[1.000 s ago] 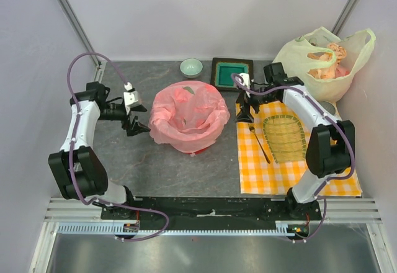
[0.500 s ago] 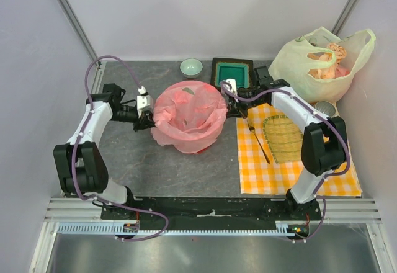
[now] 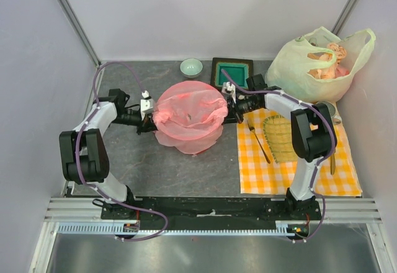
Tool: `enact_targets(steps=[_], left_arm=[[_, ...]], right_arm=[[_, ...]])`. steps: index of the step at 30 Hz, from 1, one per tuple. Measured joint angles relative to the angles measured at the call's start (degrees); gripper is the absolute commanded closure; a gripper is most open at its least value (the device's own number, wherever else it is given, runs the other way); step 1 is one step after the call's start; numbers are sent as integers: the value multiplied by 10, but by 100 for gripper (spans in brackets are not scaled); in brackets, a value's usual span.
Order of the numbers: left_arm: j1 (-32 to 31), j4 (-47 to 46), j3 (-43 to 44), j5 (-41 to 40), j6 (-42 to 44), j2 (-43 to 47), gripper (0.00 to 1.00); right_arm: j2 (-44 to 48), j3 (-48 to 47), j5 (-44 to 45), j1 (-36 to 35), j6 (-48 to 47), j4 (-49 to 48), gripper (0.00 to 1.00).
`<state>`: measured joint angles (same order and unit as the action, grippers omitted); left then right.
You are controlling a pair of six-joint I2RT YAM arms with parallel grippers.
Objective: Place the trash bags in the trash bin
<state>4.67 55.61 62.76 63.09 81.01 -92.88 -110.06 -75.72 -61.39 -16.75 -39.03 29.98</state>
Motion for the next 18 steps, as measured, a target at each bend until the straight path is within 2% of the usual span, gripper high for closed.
enact_targets(steps=[6,7,8,9,10,11,12,14,18], left_arm=[[0,-29,-20,0,0,-1,98],[0,-33,-24,0,0,0,94],[1,-37,-27,0,0,2,65],[3,-38,-29,-1,0,6,52],[5,-36,-30,-8,2,10,45],[9,-25,-32,-27,0,15,31],[13,-15,-32,-34,-3,17,26],[29,14,-30,-46,-5,23,20],[52,77,11,-66,-4,52,20]], right_arm=[[-3,16,-7,8,34,-13,100],[-3,19,-7,8,38,-16,100],[-2,21,-7,9,39,-17,97],[-2,22,-7,9,39,-17,68],[0,22,-6,9,37,-13,54],[2,22,2,10,35,-2,44],[2,23,13,10,32,12,25],[2,22,28,17,17,43,17],[32,22,52,45,-5,92,9]])
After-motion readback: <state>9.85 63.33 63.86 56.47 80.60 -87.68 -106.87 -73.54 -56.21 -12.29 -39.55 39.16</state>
